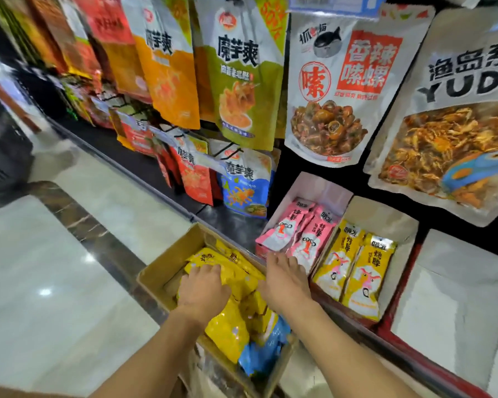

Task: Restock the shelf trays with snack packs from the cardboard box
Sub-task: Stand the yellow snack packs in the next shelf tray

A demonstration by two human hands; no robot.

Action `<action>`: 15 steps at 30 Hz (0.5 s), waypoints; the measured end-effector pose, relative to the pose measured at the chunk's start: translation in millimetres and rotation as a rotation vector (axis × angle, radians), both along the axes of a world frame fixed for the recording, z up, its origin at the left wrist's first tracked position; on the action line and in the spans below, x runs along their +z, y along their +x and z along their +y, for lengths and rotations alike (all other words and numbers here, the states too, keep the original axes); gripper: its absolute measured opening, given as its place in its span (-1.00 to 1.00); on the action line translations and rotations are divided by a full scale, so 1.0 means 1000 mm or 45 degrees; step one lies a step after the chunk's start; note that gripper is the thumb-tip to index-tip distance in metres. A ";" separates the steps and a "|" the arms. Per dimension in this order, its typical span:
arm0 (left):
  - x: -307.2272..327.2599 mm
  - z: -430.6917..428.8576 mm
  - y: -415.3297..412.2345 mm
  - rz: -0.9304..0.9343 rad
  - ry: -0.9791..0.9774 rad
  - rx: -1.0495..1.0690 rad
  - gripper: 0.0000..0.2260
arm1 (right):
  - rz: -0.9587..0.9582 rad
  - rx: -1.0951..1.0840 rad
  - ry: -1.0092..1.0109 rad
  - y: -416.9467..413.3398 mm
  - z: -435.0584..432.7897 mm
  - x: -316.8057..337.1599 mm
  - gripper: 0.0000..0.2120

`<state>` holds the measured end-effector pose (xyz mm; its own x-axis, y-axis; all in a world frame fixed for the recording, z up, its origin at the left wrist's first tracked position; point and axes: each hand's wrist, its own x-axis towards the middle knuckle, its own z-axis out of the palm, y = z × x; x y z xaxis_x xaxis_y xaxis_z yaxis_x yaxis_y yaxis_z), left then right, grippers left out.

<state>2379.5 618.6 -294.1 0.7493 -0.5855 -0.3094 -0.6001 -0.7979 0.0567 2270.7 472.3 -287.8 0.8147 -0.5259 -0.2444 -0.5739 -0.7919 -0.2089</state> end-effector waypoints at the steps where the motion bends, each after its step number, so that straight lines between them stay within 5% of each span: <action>1: -0.002 0.009 0.005 0.028 0.009 0.033 -0.52 | -0.003 0.032 -0.011 0.007 0.007 -0.003 -0.43; 15: -0.049 0.059 0.046 0.114 -0.014 0.214 -0.60 | 0.144 0.315 0.029 0.104 0.072 -0.078 -0.33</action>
